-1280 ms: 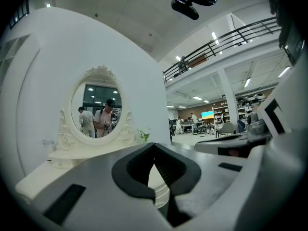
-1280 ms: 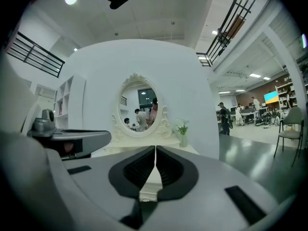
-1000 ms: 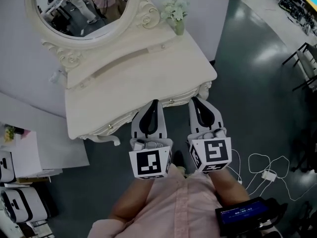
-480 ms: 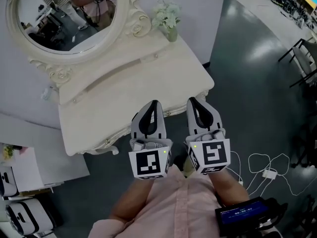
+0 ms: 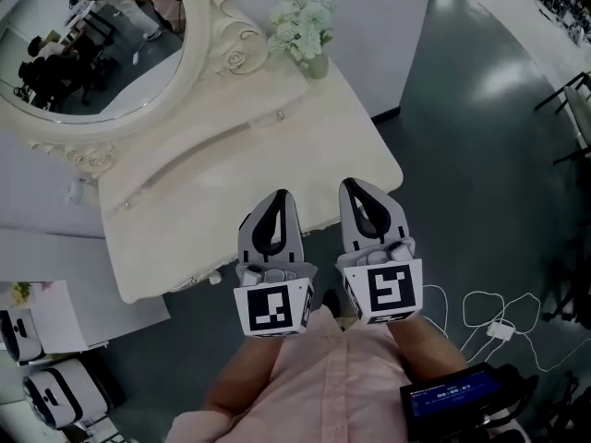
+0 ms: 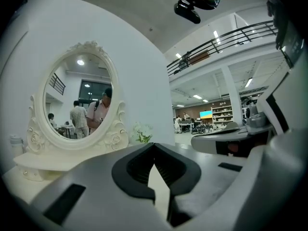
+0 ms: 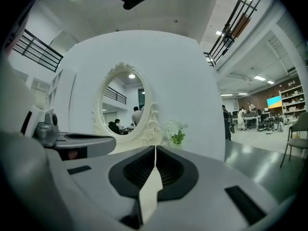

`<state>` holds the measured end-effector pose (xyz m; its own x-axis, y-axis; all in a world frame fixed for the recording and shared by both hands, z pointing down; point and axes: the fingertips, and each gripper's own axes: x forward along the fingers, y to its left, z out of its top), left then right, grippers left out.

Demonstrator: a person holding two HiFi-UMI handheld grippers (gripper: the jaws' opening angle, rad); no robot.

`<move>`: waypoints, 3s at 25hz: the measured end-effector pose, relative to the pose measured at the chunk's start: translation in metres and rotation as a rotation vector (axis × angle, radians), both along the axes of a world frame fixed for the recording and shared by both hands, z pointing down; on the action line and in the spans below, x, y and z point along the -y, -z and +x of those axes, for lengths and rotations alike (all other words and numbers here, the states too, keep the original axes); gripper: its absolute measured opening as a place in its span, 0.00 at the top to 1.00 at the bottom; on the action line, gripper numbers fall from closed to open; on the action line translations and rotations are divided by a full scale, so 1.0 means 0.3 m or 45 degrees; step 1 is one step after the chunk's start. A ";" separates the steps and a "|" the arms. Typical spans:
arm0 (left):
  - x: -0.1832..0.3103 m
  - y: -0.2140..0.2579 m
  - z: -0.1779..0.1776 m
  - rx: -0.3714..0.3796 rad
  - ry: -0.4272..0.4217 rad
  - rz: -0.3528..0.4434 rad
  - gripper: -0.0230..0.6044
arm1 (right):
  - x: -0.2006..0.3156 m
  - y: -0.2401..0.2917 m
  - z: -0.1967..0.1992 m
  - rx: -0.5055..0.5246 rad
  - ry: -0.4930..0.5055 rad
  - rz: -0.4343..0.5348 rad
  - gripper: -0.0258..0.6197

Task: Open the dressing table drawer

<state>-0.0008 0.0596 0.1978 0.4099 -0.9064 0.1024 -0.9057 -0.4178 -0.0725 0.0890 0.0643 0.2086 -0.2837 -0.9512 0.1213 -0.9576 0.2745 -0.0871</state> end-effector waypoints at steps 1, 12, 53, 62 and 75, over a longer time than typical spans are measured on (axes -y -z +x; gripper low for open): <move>0.035 -0.010 0.013 0.006 0.010 -0.007 0.93 | 0.039 -0.012 0.012 0.006 0.011 -0.009 0.93; 0.333 0.015 0.039 0.063 0.213 0.007 0.93 | 0.395 -0.023 0.036 0.056 0.212 -0.013 0.93; 0.723 -0.196 -0.329 -0.039 0.372 -0.183 0.93 | 0.802 -0.328 -0.296 -0.065 0.338 -0.286 0.93; 0.749 -0.350 -0.389 -0.014 0.349 -0.297 0.93 | 0.817 -0.530 -0.305 -0.082 0.286 -0.447 0.93; 0.776 -0.447 -0.419 -0.011 0.333 -0.354 0.93 | 0.831 -0.667 -0.318 -0.092 0.254 -0.530 0.93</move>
